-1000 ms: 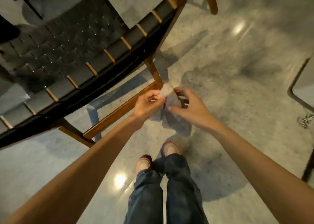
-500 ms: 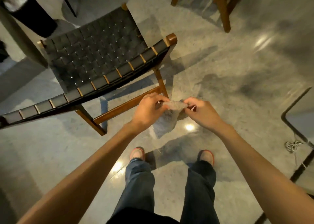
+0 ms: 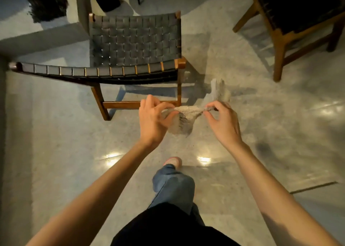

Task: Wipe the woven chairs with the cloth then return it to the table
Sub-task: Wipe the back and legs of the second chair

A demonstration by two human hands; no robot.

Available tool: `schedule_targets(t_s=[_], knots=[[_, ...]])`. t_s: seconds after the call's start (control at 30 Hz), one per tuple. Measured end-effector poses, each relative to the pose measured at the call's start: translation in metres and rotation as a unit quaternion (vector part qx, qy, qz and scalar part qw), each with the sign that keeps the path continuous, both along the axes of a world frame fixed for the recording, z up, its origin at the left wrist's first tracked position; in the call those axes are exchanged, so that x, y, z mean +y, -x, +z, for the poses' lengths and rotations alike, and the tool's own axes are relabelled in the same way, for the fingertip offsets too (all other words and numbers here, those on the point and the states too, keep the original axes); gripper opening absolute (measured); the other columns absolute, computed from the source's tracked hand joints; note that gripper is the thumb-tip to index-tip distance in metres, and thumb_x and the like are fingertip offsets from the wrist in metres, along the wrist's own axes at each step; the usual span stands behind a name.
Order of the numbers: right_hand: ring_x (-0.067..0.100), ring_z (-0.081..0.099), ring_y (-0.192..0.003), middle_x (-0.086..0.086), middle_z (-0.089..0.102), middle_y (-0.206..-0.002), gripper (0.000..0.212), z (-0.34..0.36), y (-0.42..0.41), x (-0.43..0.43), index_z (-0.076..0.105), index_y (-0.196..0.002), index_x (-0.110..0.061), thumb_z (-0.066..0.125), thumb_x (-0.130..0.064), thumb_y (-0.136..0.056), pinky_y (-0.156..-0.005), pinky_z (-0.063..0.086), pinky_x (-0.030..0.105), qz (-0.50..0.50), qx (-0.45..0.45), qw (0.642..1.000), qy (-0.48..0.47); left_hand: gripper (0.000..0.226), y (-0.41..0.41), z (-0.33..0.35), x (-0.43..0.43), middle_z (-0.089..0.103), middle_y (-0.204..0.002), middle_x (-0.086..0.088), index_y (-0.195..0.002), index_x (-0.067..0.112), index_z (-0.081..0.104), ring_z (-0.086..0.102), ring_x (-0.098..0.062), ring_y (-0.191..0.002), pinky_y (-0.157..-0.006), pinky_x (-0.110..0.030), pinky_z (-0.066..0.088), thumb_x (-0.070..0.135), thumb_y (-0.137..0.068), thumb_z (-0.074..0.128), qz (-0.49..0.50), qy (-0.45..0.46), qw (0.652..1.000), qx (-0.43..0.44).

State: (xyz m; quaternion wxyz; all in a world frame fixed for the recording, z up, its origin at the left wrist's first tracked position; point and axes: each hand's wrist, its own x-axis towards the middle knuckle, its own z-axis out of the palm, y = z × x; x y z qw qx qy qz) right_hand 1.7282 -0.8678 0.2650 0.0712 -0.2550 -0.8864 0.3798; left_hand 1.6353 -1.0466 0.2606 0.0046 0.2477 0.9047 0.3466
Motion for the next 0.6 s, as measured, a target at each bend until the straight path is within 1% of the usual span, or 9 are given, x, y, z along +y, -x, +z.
schedule_targets(t_s=[0.03, 0.1, 0.17, 0.23, 0.27, 0.33, 0.4, 0.5, 0.6], knots=[[0.013, 0.058, -0.095, 0.003, 0.064, -0.105, 0.008, 0.0, 0.007, 0.008, 0.064, -0.096, -0.016, 0.065, -0.017, -0.089, -0.067, 0.04, 0.014, 0.007, -0.001, 1.0, 0.005, 0.024, 0.001, 0.001, 0.008, 0.045, -0.091, -0.001, -0.096, 0.017, 0.071, 0.039, -0.017, -0.085, -0.068, -0.02, 0.034, 0.037, -0.082, 0.07, 0.027, 0.004, 1.0, -0.004], [0.016, 0.059, -0.096, 0.004, 0.066, -0.103, 0.01, 0.0, 0.026, 0.023, 0.065, -0.096, -0.013, 0.066, -0.018, -0.088, -0.072, 0.045, 0.023, 0.027, -0.001, 1.0, 0.012, 0.025, 0.007, 0.0, 0.025, 0.056, -0.092, -0.001, -0.101, 0.019, 0.071, 0.048, -0.015, -0.086, -0.07, -0.023, 0.042, 0.038, -0.085, 0.066, 0.076, 0.005, 0.996, -0.039], [0.017, 0.061, -0.094, 0.004, 0.068, -0.102, 0.011, -0.001, 0.045, 0.038, 0.066, -0.096, -0.012, 0.068, -0.018, -0.086, -0.075, 0.048, 0.027, 0.041, -0.001, 0.999, 0.021, 0.023, 0.012, -0.003, 0.04, 0.067, -0.095, 0.004, -0.103, 0.025, 0.069, 0.06, -0.007, -0.086, -0.073, -0.021, 0.049, 0.041, -0.088, 0.063, 0.132, -0.046, 0.986, -0.095], [0.016, 0.063, -0.089, 0.003, 0.07, -0.098, 0.01, -0.002, 0.065, 0.054, 0.067, -0.094, -0.013, 0.069, -0.018, -0.085, -0.07, 0.045, 0.023, 0.053, 0.003, 0.998, 0.032, 0.013, 0.018, -0.006, 0.057, 0.067, -0.087, 0.013, -0.097, 0.033, 0.065, 0.062, 0.001, -0.079, -0.068, -0.013, 0.05, 0.042, -0.087, 0.063, 0.184, -0.096, 0.97, -0.123], [0.016, 0.063, -0.086, 0.002, 0.07, -0.096, 0.009, -0.003, 0.075, 0.063, 0.068, -0.093, -0.013, 0.069, -0.018, -0.085, -0.069, 0.044, 0.022, 0.063, 0.003, 0.997, 0.033, 0.008, 0.022, -0.008, 0.067, 0.065, -0.083, 0.016, -0.093, 0.036, 0.062, 0.061, 0.002, -0.077, -0.067, -0.013, 0.05, 0.041, -0.087, 0.064, 0.208, -0.119, 0.962, -0.134], [0.017, 0.063, -0.085, 0.003, 0.07, -0.094, 0.008, -0.003, 0.095, 0.079, 0.068, -0.091, -0.013, 0.069, -0.017, -0.085, -0.07, 0.047, 0.026, 0.09, -0.004, 0.995, 0.035, 0.008, 0.029, -0.013, 0.086, 0.063, -0.082, 0.014, -0.089, 0.035, 0.059, 0.061, -0.001, -0.076, -0.067, -0.018, 0.052, 0.036, -0.087, 0.066, 0.253, -0.157, 0.941, -0.16], [0.018, 0.061, -0.087, 0.004, 0.069, -0.093, 0.008, -0.003, 0.11, 0.095, 0.068, -0.09, -0.012, 0.07, -0.017, -0.084, -0.074, 0.049, 0.029, 0.128, -0.009, 0.991, 0.033, 0.008, 0.034, -0.016, 0.105, 0.062, -0.085, 0.011, -0.09, 0.03, 0.058, 0.062, -0.004, -0.078, -0.067, -0.02, 0.053, 0.032, -0.087, 0.066, 0.296, -0.18, 0.92, -0.185], [0.016, 0.06, -0.087, 0.003, 0.067, -0.095, 0.008, -0.002, 0.127, 0.116, 0.067, -0.091, -0.014, 0.07, -0.017, -0.085, -0.072, 0.044, 0.022, 0.187, -0.002, 0.982, 0.016, 0.009, 0.039, -0.019, 0.128, 0.062, -0.091, 0.009, -0.094, 0.023, 0.059, 0.062, -0.003, -0.084, -0.066, -0.014, 0.05, 0.026, -0.089, 0.065, 0.355, -0.231, 0.88, -0.215], [0.011, 0.057, -0.087, 0.002, 0.065, -0.097, 0.01, -0.006, 0.14, 0.129, 0.066, -0.093, -0.016, 0.07, -0.017, -0.085, -0.067, 0.04, 0.012, 0.23, -0.003, 0.973, 0.023, 0.009, 0.042, -0.021, 0.145, 0.061, -0.097, 0.002, -0.097, 0.018, 0.057, 0.06, -0.008, -0.088, -0.067, -0.014, 0.049, 0.021, -0.091, 0.062, 0.402, -0.249, 0.85, -0.231]])
